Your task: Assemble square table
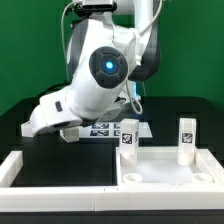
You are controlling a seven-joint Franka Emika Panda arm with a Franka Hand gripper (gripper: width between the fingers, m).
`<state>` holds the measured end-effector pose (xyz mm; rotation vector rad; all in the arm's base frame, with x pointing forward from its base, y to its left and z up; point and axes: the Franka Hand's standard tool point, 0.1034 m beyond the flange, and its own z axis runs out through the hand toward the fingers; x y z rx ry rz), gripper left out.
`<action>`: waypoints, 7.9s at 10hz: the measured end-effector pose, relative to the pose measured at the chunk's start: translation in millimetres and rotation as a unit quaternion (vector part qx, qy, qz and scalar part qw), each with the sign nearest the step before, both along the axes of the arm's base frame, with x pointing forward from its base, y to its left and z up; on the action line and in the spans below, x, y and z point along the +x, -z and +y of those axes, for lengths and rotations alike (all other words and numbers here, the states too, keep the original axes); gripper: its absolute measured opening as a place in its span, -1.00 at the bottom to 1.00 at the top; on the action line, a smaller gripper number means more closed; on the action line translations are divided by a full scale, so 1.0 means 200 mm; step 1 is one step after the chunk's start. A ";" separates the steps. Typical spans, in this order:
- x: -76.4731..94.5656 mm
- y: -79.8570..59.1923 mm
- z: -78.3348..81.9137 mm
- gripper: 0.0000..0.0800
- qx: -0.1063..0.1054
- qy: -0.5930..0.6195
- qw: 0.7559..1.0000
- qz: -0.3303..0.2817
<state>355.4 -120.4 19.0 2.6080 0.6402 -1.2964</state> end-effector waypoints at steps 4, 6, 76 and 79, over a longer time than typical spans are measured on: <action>-0.04 0.05 0.01 0.62 0.016 -0.007 1.000 -0.005; -0.04 0.05 0.01 0.02 0.016 -0.007 1.000 -0.004; 1.32 -0.26 1.20 -0.27 0.195 0.154 0.713 -0.656; 1.31 -0.25 1.20 0.25 0.195 0.154 0.715 -0.654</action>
Offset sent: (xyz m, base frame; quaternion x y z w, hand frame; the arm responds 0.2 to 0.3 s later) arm 0.0000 0.0000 0.0000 0.0000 0.0000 0.0000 1.0000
